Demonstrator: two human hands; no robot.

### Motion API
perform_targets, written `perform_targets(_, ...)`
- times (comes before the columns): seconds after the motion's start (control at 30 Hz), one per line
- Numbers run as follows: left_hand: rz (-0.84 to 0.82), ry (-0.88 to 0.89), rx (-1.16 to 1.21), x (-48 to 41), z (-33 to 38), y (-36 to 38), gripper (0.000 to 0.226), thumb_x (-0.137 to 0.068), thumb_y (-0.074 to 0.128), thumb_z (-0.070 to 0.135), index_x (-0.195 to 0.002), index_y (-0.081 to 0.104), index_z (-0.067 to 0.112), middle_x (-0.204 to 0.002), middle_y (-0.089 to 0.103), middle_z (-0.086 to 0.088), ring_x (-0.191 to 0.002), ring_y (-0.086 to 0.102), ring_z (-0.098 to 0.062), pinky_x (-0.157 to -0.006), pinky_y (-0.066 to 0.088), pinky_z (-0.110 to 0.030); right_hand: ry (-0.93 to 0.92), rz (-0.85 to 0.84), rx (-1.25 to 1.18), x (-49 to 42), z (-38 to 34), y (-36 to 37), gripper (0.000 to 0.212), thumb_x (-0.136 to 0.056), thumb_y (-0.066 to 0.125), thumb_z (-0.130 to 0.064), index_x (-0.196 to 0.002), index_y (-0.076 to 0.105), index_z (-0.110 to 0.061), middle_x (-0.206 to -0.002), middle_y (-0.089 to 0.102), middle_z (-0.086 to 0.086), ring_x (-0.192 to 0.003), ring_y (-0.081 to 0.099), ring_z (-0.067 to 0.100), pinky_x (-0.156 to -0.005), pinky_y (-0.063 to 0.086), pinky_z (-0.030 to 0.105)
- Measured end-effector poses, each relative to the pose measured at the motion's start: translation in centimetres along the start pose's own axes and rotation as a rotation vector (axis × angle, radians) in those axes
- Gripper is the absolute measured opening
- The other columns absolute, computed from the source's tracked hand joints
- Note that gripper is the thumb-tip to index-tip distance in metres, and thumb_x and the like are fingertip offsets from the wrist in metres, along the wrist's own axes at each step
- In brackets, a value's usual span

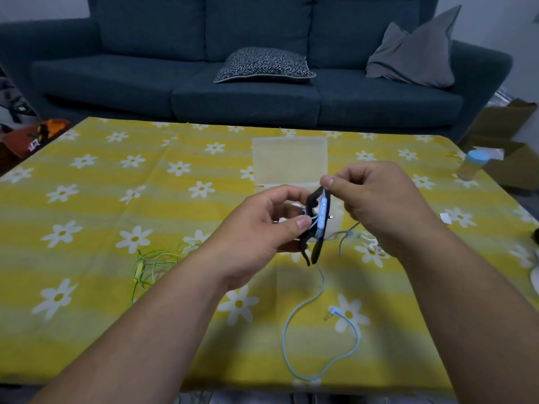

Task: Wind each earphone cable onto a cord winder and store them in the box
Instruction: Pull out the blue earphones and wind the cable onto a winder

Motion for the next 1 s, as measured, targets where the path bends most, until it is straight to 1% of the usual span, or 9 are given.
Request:
perform_targets(0.13, 0.071, 0.024, 0.143, -0.1, 0.1, -0.5, 0.021, -0.096, 0.055, 0.002, -0.112, 0.063, 0.012, -0.111, 0.061, -0.015, -0.088, 0.064, -0.024, -0.082, 0.057, -0.041, 0.165, -0.186, -0.123, 0.5, 2.2, 3.0, 0.035, -0.096, 0.062, -0.024, -0.081, 0.064, 0.007, -0.054, 0.037, 0.000, -0.047, 0.027, 0.013, -0.044, 0.021, 0.025)
perform_targets(0.27, 0.215, 0.016, 0.296, -0.4, 0.1, -2.3, 0.016, -0.098, 0.053, 0.006, -0.107, 0.059, 0.017, -0.096, 0.067, -0.014, -0.077, 0.067, -0.019, -0.074, 0.057, -0.030, 0.197, -0.363, -0.143, 1.6, 2.7, 6.2, 0.033, -0.104, 0.048, -0.021, -0.082, 0.065, -0.002, -0.053, 0.037, -0.002, -0.047, 0.025, 0.013, -0.047, 0.017, 0.030)
perform_targets(0.37, 0.303, 0.017, 0.285, -0.4, -0.1, -3.7, 0.013, -0.100, 0.051, 0.008, -0.108, 0.057, 0.016, -0.081, 0.069, -0.008, -0.069, 0.065, -0.014, -0.071, 0.056, -0.027, 0.219, -0.444, -0.129, 2.2, 2.7, 7.1, 0.037, -0.106, 0.042, -0.023, -0.079, 0.061, -0.006, -0.057, 0.037, 0.001, -0.044, 0.027, 0.011, -0.046, 0.019, 0.025)
perform_targets(0.43, 0.329, 0.017, 0.307, -0.4, -0.2, -4.1, 0.013, -0.100, 0.051, 0.008, -0.109, 0.057, 0.016, -0.080, 0.070, -0.007, -0.068, 0.065, -0.014, -0.074, 0.056, -0.029, 0.229, -0.485, -0.114, 2.5, 2.7, 7.4, 0.038, -0.107, 0.041, -0.023, -0.080, 0.062, -0.007, -0.056, 0.040, 0.000, -0.045, 0.030, 0.012, -0.046, 0.023, 0.023)
perform_targets(0.53, 0.343, 0.003, 0.310, -0.4, -0.3, -4.4, 0.013, -0.100, 0.052, 0.009, -0.109, 0.057, 0.017, -0.082, 0.069, -0.006, -0.067, 0.065, -0.014, -0.069, 0.054, -0.026, 0.235, -0.560, -0.098, 3.1, 2.6, 7.7, 0.037, -0.106, 0.041, -0.020, -0.081, 0.063, -0.006, -0.054, 0.042, 0.000, -0.047, 0.034, 0.015, -0.048, 0.027, 0.024)
perform_targets(0.73, 0.409, 0.025, 0.028, -0.1, -0.1, -5.1, 0.012, -0.098, 0.055, 0.006, -0.103, 0.059, 0.017, -0.081, 0.069, -0.013, -0.071, 0.066, -0.015, -0.071, 0.056, -0.029, 0.165, -0.628, -0.121, 3.5, 0.9, 7.2, 0.027, -0.100, 0.053, -0.014, -0.079, 0.066, -0.005, -0.054, 0.044, 0.005, -0.053, 0.041, 0.019, -0.053, 0.039, 0.022)
perform_targets(0.83, 0.411, 0.073, -0.147, 0.0, 0.3, -4.8, 0.018, -0.095, 0.060, 0.009, -0.098, 0.061, 0.027, -0.085, 0.070, -0.016, -0.073, 0.066, -0.023, -0.082, 0.058, -0.047, 0.095, -0.648, -0.094, 3.7, -0.1, 7.0, 0.023, -0.097, 0.059, -0.013, -0.082, 0.068, 0.002, -0.054, 0.051, 0.005, -0.057, 0.055, 0.020, -0.060, 0.041, 0.018)
perform_targets(0.9, 0.402, 0.097, -0.248, 0.0, 0.6, -4.4, 0.022, -0.092, 0.062, 0.013, -0.093, 0.061, 0.035, -0.081, 0.068, -0.014, -0.075, 0.066, -0.036, -0.084, 0.054, -0.058, 0.086, -0.652, -0.095, 3.9, -0.5, 7.0, 0.021, -0.095, 0.060, -0.010, -0.086, 0.066, 0.008, -0.052, 0.054, 0.003, -0.059, 0.060, 0.020, -0.067, 0.045, 0.021)
perform_targets(1.0, 0.386, 0.109, -0.336, -0.2, 0.8, -4.1, 0.022, -0.089, 0.065, 0.017, -0.093, 0.061, 0.038, -0.082, 0.067, -0.016, -0.079, 0.066, -0.040, -0.080, 0.054, -0.058, 0.083, -0.510, -0.086, 2.9, -0.8, 5.6, 0.019, -0.093, 0.063, -0.010, -0.082, 0.069, 0.005, -0.050, 0.057, 0.006, -0.057, 0.063, 0.021, -0.069, 0.050, 0.032)
Point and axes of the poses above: each hand's wrist, its own x-axis away from the middle knuckle, its own y-axis out of the palm, z = x × y, the point moved 9 cm from there along -x, towards the middle knuckle
